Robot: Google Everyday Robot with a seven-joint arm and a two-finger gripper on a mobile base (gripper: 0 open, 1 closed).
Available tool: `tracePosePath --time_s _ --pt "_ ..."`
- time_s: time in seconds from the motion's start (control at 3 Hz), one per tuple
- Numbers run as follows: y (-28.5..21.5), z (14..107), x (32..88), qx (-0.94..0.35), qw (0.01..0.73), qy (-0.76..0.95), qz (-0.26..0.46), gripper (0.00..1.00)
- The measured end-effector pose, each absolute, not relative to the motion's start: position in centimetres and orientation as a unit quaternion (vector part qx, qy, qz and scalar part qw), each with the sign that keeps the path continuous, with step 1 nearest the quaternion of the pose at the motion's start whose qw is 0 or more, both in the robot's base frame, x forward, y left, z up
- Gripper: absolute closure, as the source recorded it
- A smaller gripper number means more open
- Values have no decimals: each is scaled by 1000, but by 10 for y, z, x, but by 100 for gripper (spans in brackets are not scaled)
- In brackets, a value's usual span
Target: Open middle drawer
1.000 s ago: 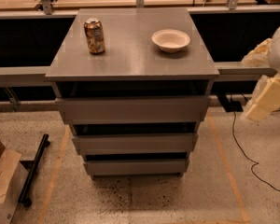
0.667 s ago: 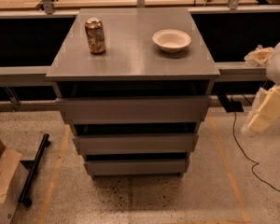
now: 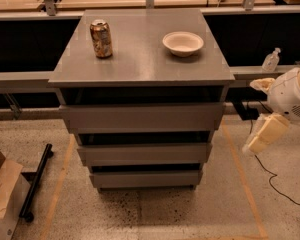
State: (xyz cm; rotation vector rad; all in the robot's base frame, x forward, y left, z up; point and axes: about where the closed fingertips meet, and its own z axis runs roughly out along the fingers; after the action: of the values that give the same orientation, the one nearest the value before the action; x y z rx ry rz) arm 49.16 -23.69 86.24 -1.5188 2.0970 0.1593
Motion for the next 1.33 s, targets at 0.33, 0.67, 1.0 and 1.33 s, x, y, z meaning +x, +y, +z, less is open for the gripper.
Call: tracePosePath --time_s 0.33,0.67,1.0,1.33 --pt "-237 862 492 -564 270 778 59 0" --pt "-224 833 497 -578 253 773 68 0" --pt "-212 789 502 -593 229 768 78 0" --pt "-208 747 504 -589 215 774 92 0"
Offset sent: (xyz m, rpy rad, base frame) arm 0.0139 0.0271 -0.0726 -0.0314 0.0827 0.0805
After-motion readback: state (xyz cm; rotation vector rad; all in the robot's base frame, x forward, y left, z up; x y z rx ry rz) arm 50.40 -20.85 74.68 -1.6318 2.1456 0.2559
